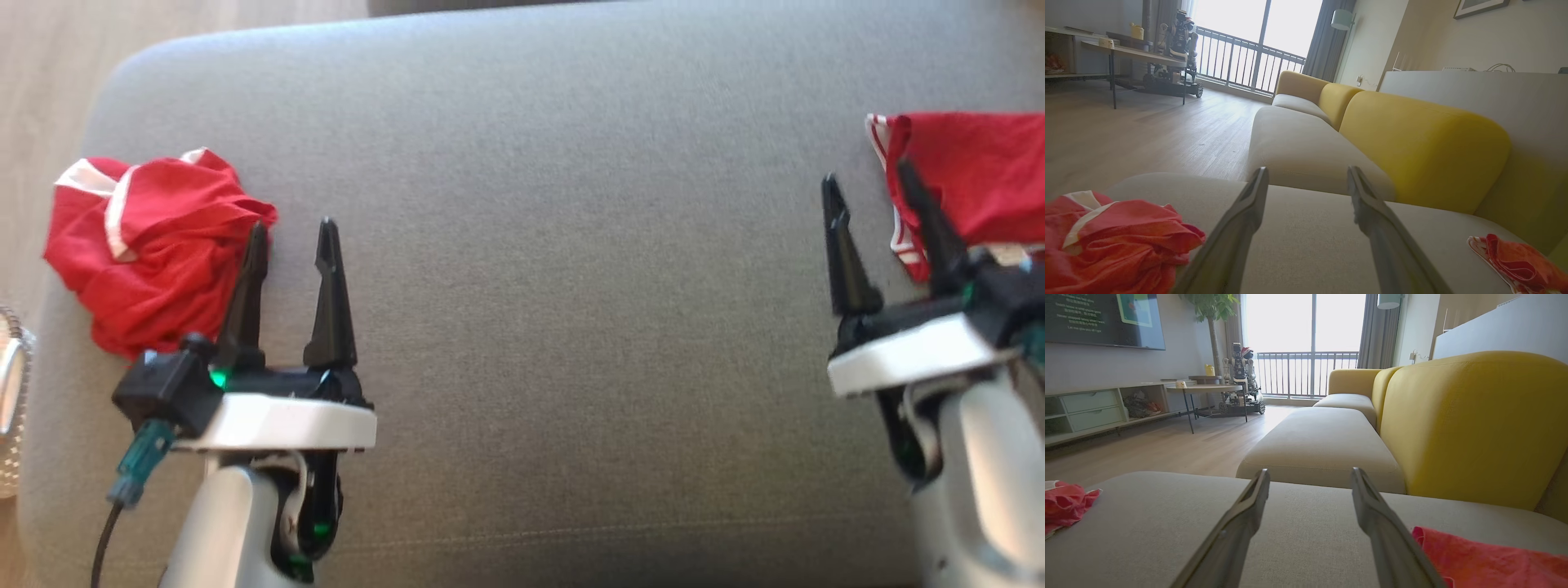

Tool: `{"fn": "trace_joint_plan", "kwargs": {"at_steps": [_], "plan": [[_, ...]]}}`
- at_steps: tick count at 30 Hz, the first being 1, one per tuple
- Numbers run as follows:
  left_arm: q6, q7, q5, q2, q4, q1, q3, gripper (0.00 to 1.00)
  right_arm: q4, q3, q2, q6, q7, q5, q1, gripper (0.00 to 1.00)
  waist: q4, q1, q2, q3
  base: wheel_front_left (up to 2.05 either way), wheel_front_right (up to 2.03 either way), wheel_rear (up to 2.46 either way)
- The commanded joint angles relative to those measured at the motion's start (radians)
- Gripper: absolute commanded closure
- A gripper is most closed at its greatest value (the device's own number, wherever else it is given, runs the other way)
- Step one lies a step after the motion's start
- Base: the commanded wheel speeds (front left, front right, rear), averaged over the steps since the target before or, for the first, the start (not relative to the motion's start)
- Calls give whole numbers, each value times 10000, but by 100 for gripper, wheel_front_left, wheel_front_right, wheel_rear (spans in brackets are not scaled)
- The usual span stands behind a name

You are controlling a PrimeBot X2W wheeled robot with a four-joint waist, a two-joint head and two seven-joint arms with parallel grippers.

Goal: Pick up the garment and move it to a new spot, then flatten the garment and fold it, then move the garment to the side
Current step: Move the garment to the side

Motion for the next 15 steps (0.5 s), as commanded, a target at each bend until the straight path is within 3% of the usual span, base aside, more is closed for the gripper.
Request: {"fn": "trace_joint_plan", "kwargs": {"at_steps": [1, 7, 15], "plan": [[70, -51, -56, 77, -293, -130, 414, 0, -528, 31, 151, -4, -56, -163, 86, 0, 144, 0, -1, -184, 0, 0, 0], [64, -51, -114, 77, -99, 344, 304, 0, -1364, -639, 769, -4, -63, -421, 1131, 0, 186, 0, -1, -385, 0, 0, 0], [140, -51, -209, 76, -12, 454, 149, 0, -1610, -500, 875, -4, -65, -365, 1513, 0, 103, 0, -1, -420, 0, 0, 0]]}}
